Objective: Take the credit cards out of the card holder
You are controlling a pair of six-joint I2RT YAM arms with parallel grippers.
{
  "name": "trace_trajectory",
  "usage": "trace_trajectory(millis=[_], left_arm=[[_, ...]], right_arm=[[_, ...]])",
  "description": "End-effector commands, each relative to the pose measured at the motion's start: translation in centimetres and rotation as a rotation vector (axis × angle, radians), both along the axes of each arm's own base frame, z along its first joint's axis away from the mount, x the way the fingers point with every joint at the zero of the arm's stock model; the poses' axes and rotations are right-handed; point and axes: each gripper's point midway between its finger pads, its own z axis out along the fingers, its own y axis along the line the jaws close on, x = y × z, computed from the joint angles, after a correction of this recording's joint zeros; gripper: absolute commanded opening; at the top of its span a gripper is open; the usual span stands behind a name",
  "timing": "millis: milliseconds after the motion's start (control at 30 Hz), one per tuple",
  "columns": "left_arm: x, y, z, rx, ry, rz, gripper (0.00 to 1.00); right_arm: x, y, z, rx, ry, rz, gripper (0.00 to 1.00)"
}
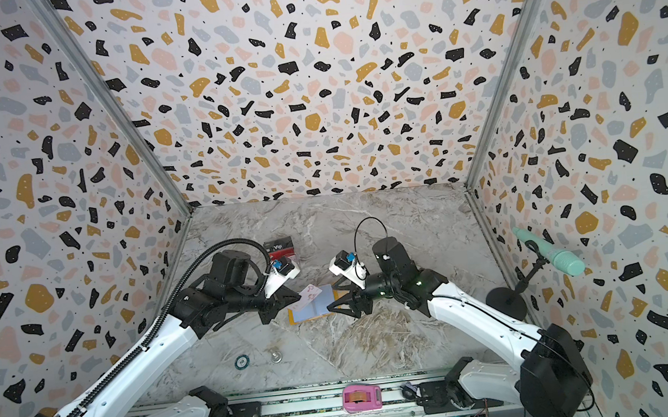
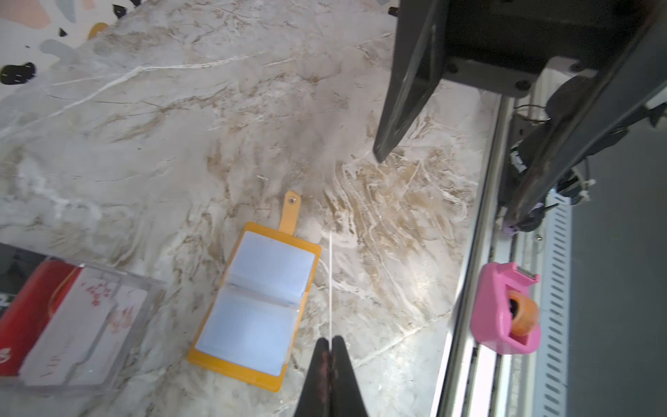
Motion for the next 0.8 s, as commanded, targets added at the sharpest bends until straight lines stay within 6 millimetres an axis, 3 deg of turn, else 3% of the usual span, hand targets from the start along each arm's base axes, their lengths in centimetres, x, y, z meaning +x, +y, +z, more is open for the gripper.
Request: trace_trajectory(millis=[0,333,633,767], left_arm=[[2.8,1.2,-0.3,0.066,-0.123,0.018,0.0],[7.5,3.9,0.3,0.146,-0.191,-0.003,0.0],[10.0,6.0,0.2,0.223,-0.186,-0.072,0.0],[9.7,6.4,-0.6,0.297,-0.21,-0.194,0.0]], right_arm=[[2.0,-1.1,0.3,-0.007,-0.043,-0.144,0.73],[4.0,-2.4,-0.7,-0.068,-0.07,-0.283,0.75],[4.0,-2.4,-1.2,-0.082,-0.06,-0.282,0.76],[4.1,-2.4,-1.0,-0.083,-0.061,-0.28,0.76]])
